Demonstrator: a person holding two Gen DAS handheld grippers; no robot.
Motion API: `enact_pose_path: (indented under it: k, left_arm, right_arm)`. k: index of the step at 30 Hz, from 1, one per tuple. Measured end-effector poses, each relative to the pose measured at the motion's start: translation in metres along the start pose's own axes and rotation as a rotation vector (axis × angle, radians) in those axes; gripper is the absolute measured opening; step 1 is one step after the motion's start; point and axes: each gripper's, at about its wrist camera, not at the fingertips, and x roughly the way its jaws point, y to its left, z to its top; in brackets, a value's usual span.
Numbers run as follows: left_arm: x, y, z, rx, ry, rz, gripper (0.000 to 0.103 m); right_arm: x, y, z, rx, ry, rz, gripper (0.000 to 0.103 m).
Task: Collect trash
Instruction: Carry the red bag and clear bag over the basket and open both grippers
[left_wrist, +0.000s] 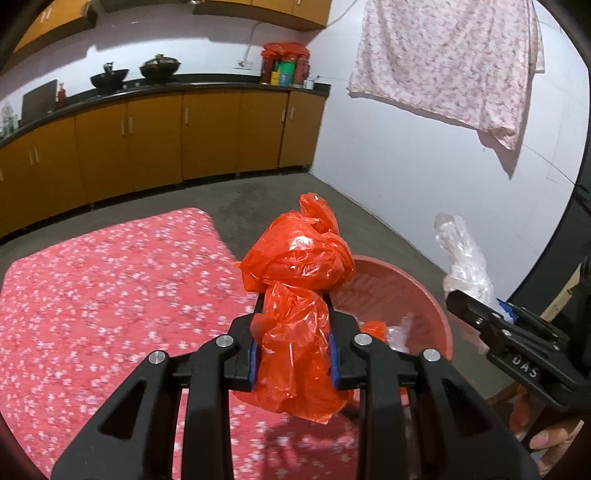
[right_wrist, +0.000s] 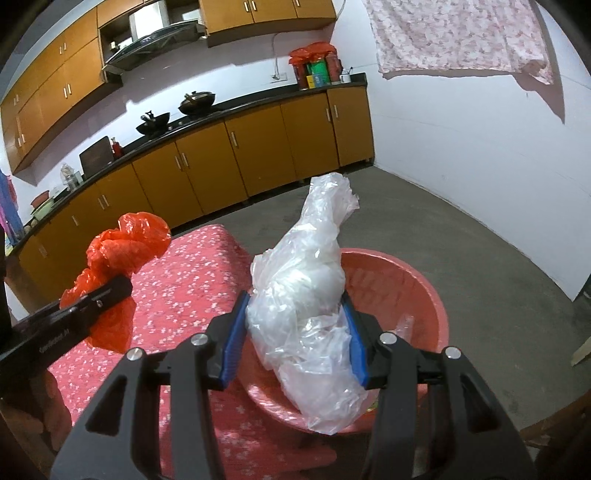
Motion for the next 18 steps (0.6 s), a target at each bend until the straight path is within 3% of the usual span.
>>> enact_pose_path:
  k: [18]
  left_arm:
    - [0.042,-0.038,-0.006,0.029,0.07,-0.116,0.027]
  right_arm:
    - [0.024,-0.033,-0.002,0.047,0.018,-0.045,0.047]
